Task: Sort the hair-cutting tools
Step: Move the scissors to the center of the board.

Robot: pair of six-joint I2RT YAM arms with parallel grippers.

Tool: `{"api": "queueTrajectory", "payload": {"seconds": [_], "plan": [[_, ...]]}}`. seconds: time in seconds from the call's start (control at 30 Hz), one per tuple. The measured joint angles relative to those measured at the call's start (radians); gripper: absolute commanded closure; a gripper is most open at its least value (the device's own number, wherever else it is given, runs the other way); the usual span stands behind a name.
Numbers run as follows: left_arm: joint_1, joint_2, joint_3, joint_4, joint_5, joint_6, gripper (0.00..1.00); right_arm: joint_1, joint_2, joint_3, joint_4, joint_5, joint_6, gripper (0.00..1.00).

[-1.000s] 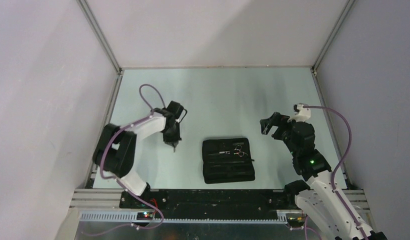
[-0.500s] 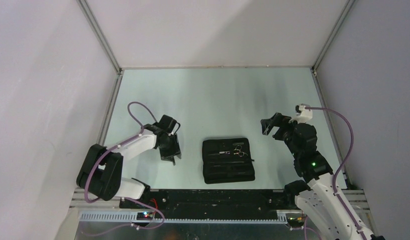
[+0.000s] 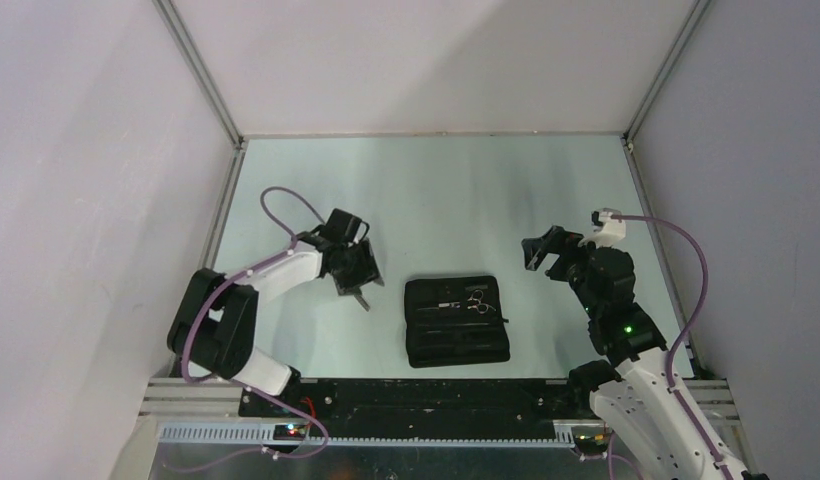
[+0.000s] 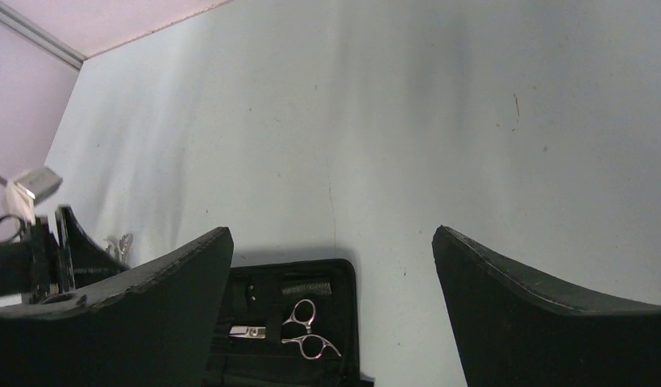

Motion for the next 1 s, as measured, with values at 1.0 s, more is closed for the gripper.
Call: {"api": "queueTrajectory", "payload": {"seconds": [1.0], "plan": [[0.072, 0.332, 0.474, -0.321, -0.203, 0.566, 0.58, -0.002, 0.014, -0.011, -0.006, -0.019, 0.0, 0.01]]}}
